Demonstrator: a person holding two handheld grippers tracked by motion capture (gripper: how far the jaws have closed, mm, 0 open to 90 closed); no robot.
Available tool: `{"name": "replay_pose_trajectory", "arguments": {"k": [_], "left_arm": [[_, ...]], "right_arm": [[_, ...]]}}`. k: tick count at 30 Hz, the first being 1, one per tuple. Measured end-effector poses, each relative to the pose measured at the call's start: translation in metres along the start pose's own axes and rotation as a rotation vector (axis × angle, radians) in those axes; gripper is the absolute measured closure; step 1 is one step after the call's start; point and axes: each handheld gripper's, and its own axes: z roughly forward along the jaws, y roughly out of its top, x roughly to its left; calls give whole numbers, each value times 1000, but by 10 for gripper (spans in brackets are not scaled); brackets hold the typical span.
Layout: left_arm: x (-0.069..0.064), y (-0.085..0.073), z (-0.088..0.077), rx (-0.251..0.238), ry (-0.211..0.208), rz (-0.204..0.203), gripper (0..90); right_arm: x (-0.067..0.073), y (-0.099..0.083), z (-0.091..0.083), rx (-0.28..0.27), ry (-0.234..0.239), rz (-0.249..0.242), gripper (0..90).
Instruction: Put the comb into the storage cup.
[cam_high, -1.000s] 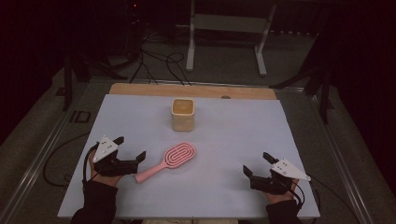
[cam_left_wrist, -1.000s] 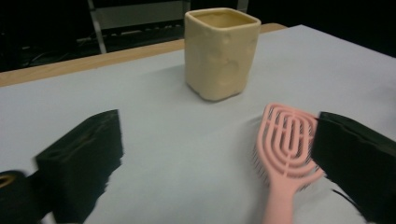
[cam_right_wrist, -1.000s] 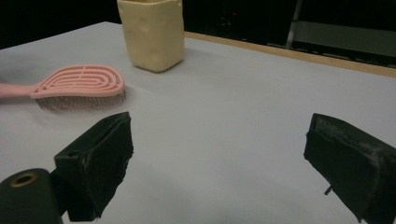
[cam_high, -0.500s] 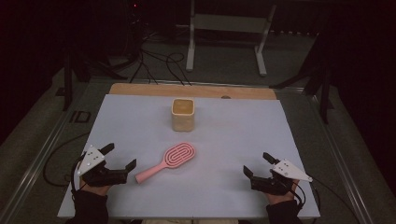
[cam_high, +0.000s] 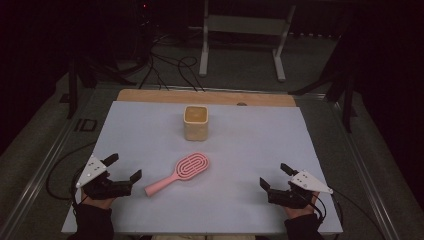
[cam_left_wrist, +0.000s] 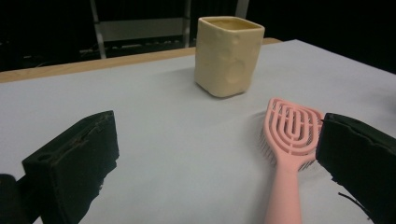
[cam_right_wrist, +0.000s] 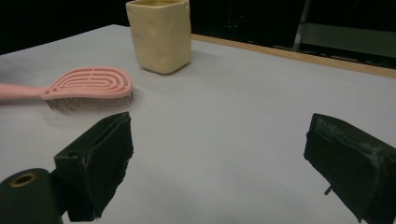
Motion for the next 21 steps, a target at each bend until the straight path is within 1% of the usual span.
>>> {"name": "replay_pose_trajectory", "arguments": {"k": [1, 2, 4, 8, 9, 13, 14, 15, 16, 20, 21], "left_arm": [[-2, 1, 2, 11, 1, 12, 0], [-2, 1, 2, 11, 1, 12, 0], [-4, 6, 6, 25, -16, 9, 0], [-6, 12, 9, 37, -18, 20, 0], [-7, 16, 11, 46, -23, 30, 0], [-11, 23, 15, 64, -35, 52, 0], [-11, 23, 15, 64, -35, 52, 0], [-13, 26, 18, 75, -29, 68, 0], [-13, 28, 19, 77, -24, 74, 1], [-14, 34, 22, 77, -34, 72, 1], [-15, 38, 24, 89, -43, 82, 1]], "right_arm": [[-1, 0, 0, 1, -2, 2, 77], [-1, 0, 0, 1, -2, 2, 77], [-2, -1, 1, 4, -1, 3, 77], [-2, -1, 1, 6, -7, 2, 77], [-2, -2, 1, 6, -11, -1, 77], [-2, -2, 1, 7, -15, 5, 77], [-3, -2, 2, 9, -14, 5, 77], [-3, -2, 3, 12, -14, 5, 77], [-3, -3, 3, 13, -13, 7, 77], [-4, -3, 5, 19, -13, 6, 77], [-4, -3, 5, 18, -13, 4, 77]]}}
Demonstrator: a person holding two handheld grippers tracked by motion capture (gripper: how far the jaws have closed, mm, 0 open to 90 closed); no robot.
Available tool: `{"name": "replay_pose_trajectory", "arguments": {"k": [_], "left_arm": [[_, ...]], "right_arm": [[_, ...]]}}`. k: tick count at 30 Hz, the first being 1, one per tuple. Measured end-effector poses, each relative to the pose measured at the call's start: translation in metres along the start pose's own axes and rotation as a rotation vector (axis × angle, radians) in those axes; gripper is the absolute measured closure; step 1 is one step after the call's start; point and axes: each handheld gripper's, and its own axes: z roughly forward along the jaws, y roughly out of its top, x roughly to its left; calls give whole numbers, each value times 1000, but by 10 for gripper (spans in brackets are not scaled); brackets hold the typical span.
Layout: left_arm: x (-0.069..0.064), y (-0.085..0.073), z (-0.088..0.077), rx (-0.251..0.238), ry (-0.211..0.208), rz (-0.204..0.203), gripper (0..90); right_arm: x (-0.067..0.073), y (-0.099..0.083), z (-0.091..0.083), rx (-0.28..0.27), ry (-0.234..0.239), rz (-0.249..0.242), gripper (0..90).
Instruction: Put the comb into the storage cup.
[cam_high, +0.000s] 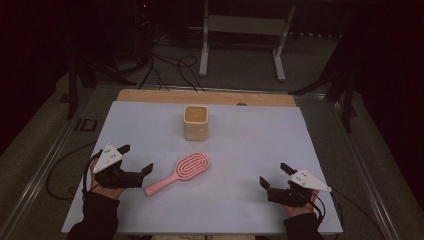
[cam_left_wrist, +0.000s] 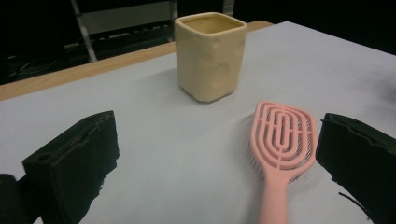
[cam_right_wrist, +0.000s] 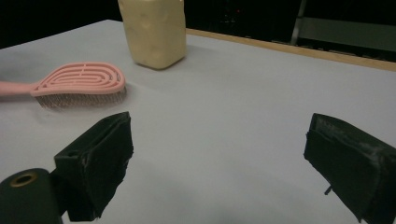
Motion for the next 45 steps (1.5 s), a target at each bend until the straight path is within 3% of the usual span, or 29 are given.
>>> {"name": "replay_pose_trajectory", "arguments": {"k": [6, 11, 12, 16, 19, 22, 26, 36, 45], "left_arm": [[-5, 9, 12, 83, -30, 33, 1], [-8, 12, 19, 124, -44, 55, 1], [-10, 13, 23, 156, -42, 69, 1], [-13, 16, 30, 211, -45, 74, 1], [-13, 17, 31, 220, -51, 78, 1], [-20, 21, 40, 274, -56, 122, 1], [-24, 23, 48, 309, -73, 143, 1], [-28, 24, 63, 412, -105, 159, 1], [-31, 22, 71, 455, -119, 171, 1]], "right_arm": [[-1, 0, 1, 3, 4, 4, 77], [-1, 0, 1, 4, 6, 6, 77], [0, 0, 1, 5, 6, 8, 77], [0, 0, 1, 8, 4, 6, 77], [0, 0, 1, 8, 4, 5, 77], [0, 0, 1, 9, 3, 9, 77], [1, 0, 1, 8, 1, 8, 77], [0, -1, 1, 10, 1, 8, 77], [0, -1, 1, 13, 1, 7, 77]]}}
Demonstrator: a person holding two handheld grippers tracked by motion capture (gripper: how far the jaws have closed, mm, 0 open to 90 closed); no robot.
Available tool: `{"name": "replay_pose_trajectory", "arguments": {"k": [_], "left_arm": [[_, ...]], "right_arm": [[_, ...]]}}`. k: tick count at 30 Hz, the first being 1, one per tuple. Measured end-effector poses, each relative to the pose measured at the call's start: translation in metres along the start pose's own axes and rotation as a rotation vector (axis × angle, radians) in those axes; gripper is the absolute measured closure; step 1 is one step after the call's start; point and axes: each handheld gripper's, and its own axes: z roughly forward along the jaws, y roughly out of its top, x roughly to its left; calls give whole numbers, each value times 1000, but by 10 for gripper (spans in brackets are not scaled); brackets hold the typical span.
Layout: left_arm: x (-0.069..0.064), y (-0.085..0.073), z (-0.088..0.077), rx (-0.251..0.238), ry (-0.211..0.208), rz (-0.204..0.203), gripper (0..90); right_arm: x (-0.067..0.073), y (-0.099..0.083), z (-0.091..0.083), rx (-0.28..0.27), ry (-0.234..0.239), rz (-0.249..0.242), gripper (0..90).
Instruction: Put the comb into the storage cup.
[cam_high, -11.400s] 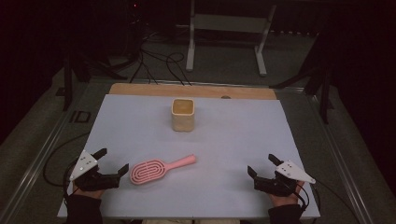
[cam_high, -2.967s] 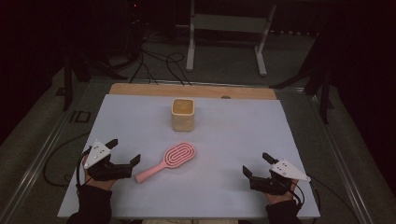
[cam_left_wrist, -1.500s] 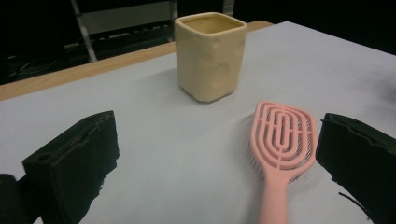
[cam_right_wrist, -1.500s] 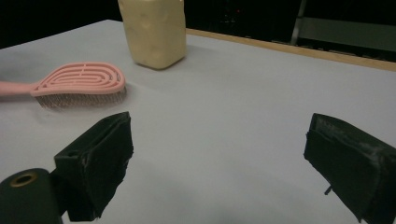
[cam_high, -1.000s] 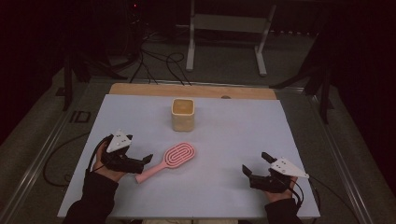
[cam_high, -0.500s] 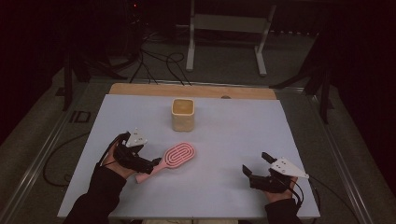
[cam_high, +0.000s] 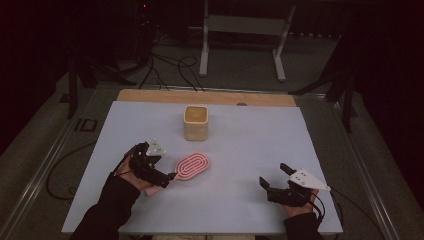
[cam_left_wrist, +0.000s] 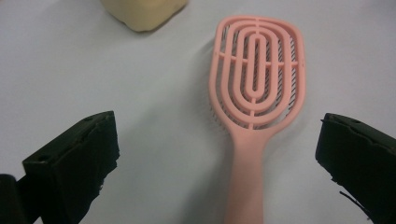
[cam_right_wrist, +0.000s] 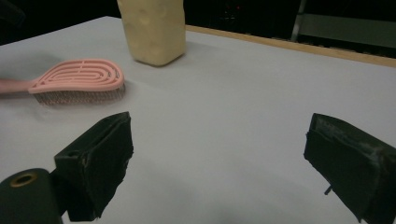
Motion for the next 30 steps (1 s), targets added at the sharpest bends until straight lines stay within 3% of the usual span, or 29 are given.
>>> {"name": "replay_pose_trajectory", "arguments": {"k": [9, 20, 30], "left_arm": [[-5, 4, 13, 76, -21, 11, 6], [-12, 4, 28, 132, -41, 30, 11], [-20, 9, 40, 227, -46, 64, 10]], "right_arm": [[0, 0, 1, 2, 1, -2, 77], [1, 0, 1, 5, 4, -3, 77], [0, -1, 1, 12, 2, -3, 77]]}}
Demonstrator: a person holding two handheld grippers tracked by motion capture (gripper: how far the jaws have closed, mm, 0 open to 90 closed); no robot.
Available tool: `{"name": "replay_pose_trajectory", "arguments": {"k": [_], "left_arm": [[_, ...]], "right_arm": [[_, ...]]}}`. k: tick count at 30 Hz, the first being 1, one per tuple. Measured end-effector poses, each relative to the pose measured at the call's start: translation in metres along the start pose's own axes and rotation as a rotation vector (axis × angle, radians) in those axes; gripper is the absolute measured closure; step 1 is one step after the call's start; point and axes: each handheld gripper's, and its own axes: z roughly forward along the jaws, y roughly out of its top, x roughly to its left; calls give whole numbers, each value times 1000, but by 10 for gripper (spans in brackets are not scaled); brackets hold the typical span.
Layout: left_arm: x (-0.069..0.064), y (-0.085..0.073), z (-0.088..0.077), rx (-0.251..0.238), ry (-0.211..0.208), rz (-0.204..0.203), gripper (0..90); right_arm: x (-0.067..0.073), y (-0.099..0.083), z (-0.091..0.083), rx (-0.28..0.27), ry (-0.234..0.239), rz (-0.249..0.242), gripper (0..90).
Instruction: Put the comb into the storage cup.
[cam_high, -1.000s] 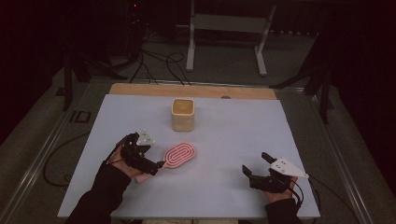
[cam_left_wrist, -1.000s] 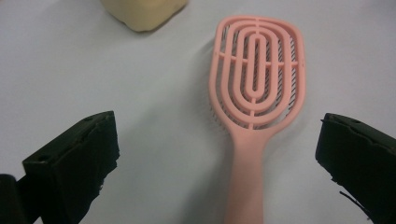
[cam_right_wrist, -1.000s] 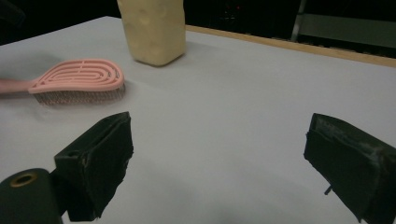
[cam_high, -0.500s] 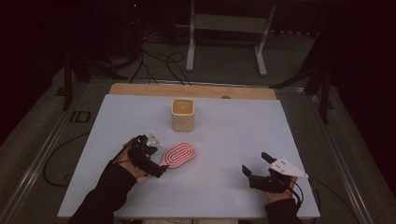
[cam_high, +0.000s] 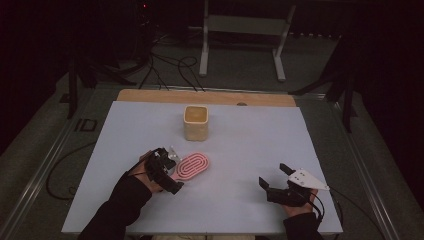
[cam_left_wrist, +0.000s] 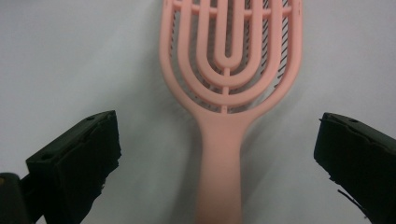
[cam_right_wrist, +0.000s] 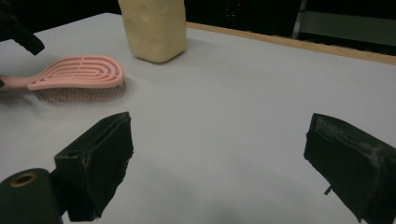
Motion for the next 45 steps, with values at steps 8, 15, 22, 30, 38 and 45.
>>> {"name": "replay_pose_trajectory", "arguments": {"k": [8, 15, 22, 30, 38, 45], "left_arm": [[-2, 3, 6, 53, -2, 14, 13], [-5, 5, 15, 133, -12, 37, 50], [-7, 6, 14, 142, 32, 41, 193], [-10, 10, 13, 197, 28, 52, 472], [-4, 15, 17, 223, -16, -19, 617], [-1, 17, 18, 238, -39, -52, 654]], "right_arm": [[0, 0, 0, 1, -1, -2, 77], [0, 0, 0, 2, -3, -1, 77], [0, 0, 0, 4, -3, 0, 77], [0, 0, 0, 6, -6, 0, 77], [0, 0, 1, 10, -6, -1, 78], [0, 0, 1, 14, -7, -1, 78]]}}
